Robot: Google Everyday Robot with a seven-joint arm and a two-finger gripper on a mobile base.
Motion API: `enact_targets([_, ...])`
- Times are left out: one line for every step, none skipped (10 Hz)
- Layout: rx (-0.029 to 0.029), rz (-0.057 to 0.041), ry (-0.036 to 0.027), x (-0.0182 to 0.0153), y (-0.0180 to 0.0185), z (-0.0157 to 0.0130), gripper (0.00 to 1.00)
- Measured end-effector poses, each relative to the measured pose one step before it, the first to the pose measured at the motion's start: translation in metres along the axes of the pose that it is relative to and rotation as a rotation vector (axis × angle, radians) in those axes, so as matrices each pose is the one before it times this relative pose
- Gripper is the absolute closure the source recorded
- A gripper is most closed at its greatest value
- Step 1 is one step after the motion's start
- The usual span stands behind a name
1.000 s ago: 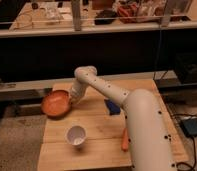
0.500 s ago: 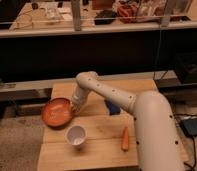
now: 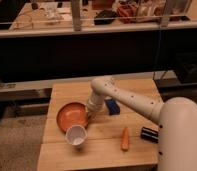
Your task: Drag the ceramic bowl in a circle
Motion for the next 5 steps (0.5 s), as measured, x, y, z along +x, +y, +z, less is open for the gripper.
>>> enact_targets([-0.00210,0.06124,0.04745,0.00490,0.02223,-0.01439,1.00])
enact_targets([0.00664,0.02762,0.02569,0.00836,0.00785,-0.00727,1.00])
enact_targets([0.00892,0.01240,0.01490,0.01049,0.00297,-0.00354,1.00])
enact_targets([0.01713,0.00741,0.01500,0.02191,-0.00134,-0.00228,1.00])
enact_targets([0.00691,0.00497,-0.00004,0.01376,-0.00376,0.00198,1.00])
